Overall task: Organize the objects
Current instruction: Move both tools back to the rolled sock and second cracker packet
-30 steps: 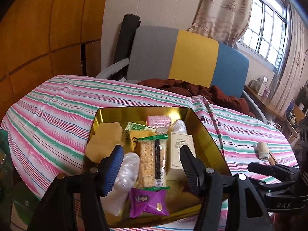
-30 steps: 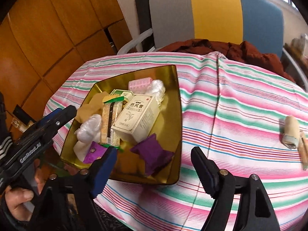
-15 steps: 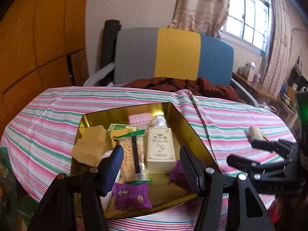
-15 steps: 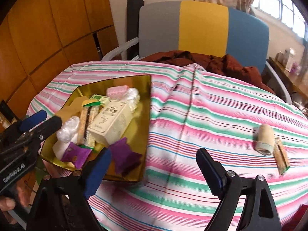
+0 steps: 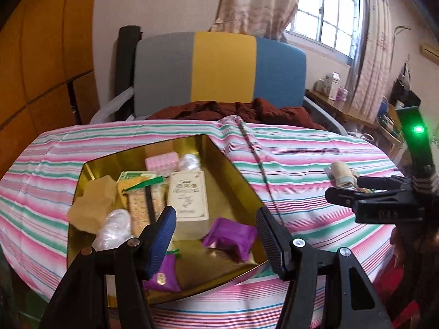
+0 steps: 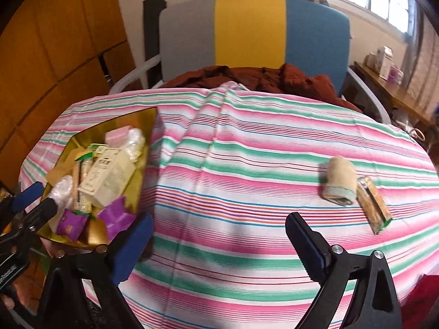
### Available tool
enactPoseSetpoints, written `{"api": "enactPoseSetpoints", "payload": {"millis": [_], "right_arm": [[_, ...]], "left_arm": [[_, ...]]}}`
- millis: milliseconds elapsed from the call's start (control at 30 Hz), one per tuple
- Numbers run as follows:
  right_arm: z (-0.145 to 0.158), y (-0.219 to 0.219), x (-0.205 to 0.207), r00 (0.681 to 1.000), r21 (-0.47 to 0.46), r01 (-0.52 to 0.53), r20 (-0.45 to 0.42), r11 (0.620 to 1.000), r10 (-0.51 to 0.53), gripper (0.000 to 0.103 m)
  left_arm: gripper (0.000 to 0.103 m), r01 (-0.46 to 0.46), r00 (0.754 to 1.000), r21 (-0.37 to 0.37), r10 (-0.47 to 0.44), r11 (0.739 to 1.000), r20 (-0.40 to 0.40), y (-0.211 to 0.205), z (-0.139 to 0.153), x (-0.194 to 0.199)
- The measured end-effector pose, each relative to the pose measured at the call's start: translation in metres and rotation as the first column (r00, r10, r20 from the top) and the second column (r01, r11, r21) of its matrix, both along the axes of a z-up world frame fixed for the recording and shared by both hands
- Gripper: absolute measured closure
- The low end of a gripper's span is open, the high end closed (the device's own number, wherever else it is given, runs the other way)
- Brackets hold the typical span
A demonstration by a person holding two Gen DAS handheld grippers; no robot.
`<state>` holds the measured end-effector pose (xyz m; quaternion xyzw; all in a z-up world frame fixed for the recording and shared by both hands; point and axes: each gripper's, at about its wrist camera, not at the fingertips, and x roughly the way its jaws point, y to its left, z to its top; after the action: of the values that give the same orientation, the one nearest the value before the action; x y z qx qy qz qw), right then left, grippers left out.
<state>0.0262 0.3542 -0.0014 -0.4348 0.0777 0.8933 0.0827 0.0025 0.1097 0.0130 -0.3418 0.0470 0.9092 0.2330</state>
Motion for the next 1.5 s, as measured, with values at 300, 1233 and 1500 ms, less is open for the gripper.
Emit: {"api": "enactPoseSetpoints", "payload": {"millis": [300,1233,1500], "right_arm": [[0.000,0.065,0.002,0.995,-0.002,0.095,0.019,0.996,-0.095,0.005],[-0.037,0.270,0.075,0.712,-0.425,0.643,0.023,0.638,-0.702,0.000],[-0.039,0.272,0.074,0.717,-0.469,0.623,0.023,0.626,-0.697,0.000]], "left_arm": [[0.041,0.072,0.997,-0.012,-0.072,0.997,-0.002,0.022,0.003,0.004],[0.042,0.405,0.907,-0.028,-0.397,0.914,0.141,0.225,-0.026,-0.018],[0.041,0.465,0.867,-0.011,-0.453,0.885,0.210,0.304,-0.050,-0.042]]}}
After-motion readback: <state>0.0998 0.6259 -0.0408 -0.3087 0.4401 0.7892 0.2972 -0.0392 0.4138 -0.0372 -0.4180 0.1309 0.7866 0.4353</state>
